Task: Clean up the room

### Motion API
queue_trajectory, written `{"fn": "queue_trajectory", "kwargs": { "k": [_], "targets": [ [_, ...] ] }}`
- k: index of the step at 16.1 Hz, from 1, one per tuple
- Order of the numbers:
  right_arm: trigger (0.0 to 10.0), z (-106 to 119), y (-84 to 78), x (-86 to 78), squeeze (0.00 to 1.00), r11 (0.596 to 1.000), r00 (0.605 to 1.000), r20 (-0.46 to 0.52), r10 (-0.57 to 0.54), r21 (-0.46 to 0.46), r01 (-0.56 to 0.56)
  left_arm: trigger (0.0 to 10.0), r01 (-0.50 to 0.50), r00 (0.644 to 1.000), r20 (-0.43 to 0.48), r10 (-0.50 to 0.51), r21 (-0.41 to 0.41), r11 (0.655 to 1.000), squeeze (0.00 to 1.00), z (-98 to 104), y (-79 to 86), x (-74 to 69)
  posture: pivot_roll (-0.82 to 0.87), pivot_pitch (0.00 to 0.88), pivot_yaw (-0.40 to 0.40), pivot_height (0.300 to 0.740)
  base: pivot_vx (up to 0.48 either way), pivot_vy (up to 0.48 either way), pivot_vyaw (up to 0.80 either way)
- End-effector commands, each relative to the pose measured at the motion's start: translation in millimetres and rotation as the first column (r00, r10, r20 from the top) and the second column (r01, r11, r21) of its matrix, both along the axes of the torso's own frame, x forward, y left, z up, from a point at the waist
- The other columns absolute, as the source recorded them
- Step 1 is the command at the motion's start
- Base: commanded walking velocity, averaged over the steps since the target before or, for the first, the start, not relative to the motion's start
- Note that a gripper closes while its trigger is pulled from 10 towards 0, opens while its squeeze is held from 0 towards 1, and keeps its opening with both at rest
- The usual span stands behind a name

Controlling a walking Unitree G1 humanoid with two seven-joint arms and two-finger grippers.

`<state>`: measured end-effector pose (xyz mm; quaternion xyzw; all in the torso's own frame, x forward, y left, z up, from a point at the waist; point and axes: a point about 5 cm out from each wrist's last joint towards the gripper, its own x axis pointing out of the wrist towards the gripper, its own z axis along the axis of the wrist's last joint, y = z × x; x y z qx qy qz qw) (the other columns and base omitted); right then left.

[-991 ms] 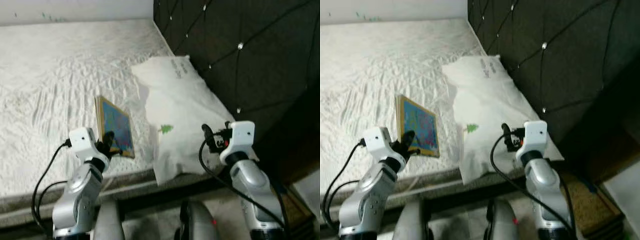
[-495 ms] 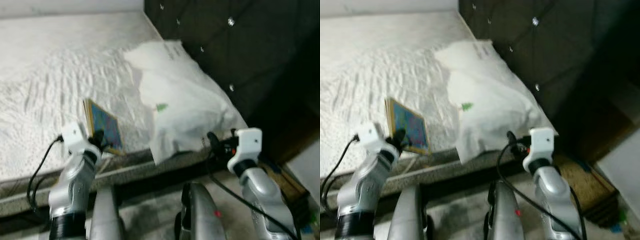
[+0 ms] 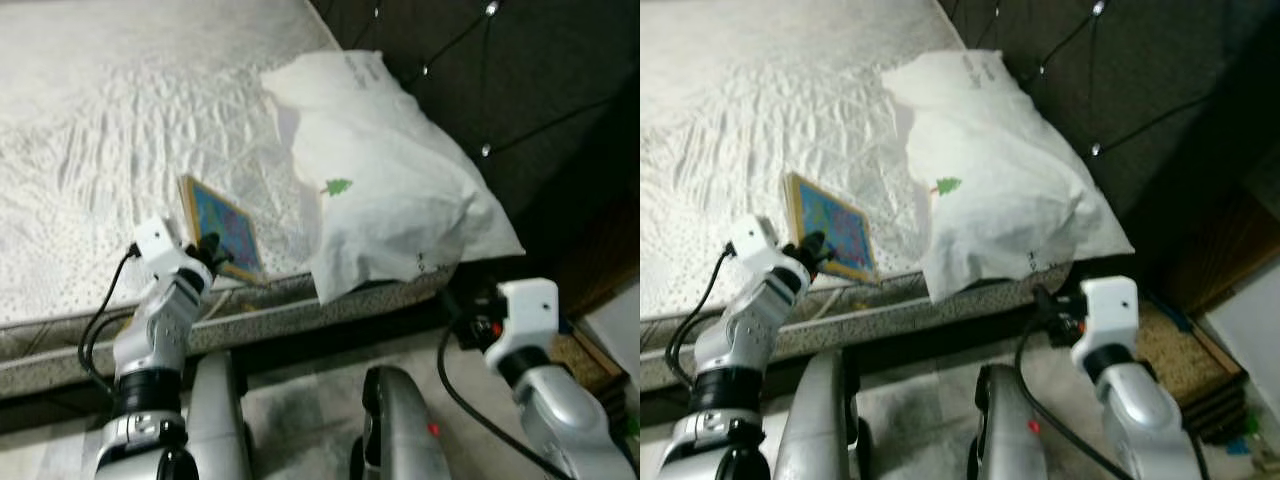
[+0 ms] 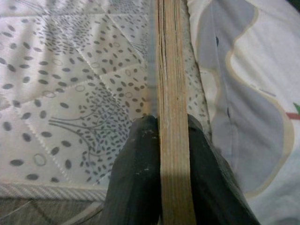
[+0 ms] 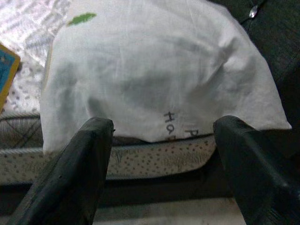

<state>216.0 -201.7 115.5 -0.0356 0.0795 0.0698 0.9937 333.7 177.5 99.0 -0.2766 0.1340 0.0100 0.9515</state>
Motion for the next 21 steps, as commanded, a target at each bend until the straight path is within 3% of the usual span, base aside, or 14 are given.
{"fn": "queue_trajectory", "kwargs": {
  "k": [1, 4, 7, 9, 11, 15, 18, 21],
  "targets": [
    [10.0, 6.4, -1.4, -3.9, 0.00, 1.000, 1.000, 0.006, 0.011, 0.001, -0.011, 10.0, 0.050, 0.999, -0.004, -0.050, -0.035, 0.998, 0.00, -4.7, -12.6, 4.4, -0.18, 0.201, -0.087, 0.575, 0.000, 0.000, 0.00],
    [10.0, 13.4, -1.1, -9.9, 0.00, 0.999, 1.000, 0.000, 0.028, -0.018, -0.028, 10.0, 0.062, 0.998, 0.030, -0.060, -0.083, 0.995, 0.00, 2.0, -13.5, 15.8, -0.21, 0.210, -0.103, 0.575, 0.000, 0.000, 0.00],
    [10.0, 19.4, -5.5, -13.9, 0.00, 0.999, 0.999, -0.007, 0.034, -0.041, -0.035, 10.0, 0.096, 0.988, 0.131, -0.081, -0.112, 0.989, 0.00, 19.0, -15.1, 29.0, -0.24, 0.211, -0.120, 0.575, 0.000, 0.000, 0.00],
    [10.0, 20.9, -6.3, -14.1, 0.00, 0.998, 0.999, -0.012, 0.037, -0.047, -0.038, 10.0, 0.081, 0.992, 0.111, -0.067, -0.127, 0.989, 0.00, 17.3, -12.6, 32.4, -0.25, 0.208, -0.126, 0.575, 0.000, 0.000, 0.00],
    [10.0, 23.0, -5.1, -12.9, 0.00, 0.997, 0.999, -0.011, 0.049, -0.056, -0.049, 10.0, 0.106, 0.994, 0.028, -0.103, -0.136, 0.985, 0.00, 3.6, -15.8, 31.3, -0.25, 0.206, -0.130, 0.575, 0.000, 0.000, 0.00],
    [10.0, 25.1, -5.4, -9.8, 0.00, 0.996, 0.999, -0.007, 0.052, -0.066, -0.053, 10.0, 0.148, 0.983, -0.065, -0.172, -0.278, 0.949, 0.00, -10.5, -36.3, 28.9, -0.26, 0.202, -0.129, 0.575, 0.000, 0.000, 0.00],
    [10.0, 24.0, -3.0, -7.4, 0.00, 0.997, 0.998, -0.006, 0.055, -0.063, -0.055, 10.0, 0.214, 0.970, -0.049, -0.239, -0.298, 0.930, 0.00, -8.6, -52.2, 28.6, -0.25, 0.199, -0.123, 0.575, 0.000, 0.000, 0.00],
    [10.0, 22.7, 1.1, -5.2, 0.00, 0.997, 0.998, -0.001, 0.062, -0.056, -0.062, 10.0, 0.186, 0.976, -0.067, -0.208, -0.244, 0.952, 0.00, -12.6, -39.6, 29.0, -0.25, 0.192, -0.112, 0.575, 0.000, 0.000, 0.00]
  ]
}}
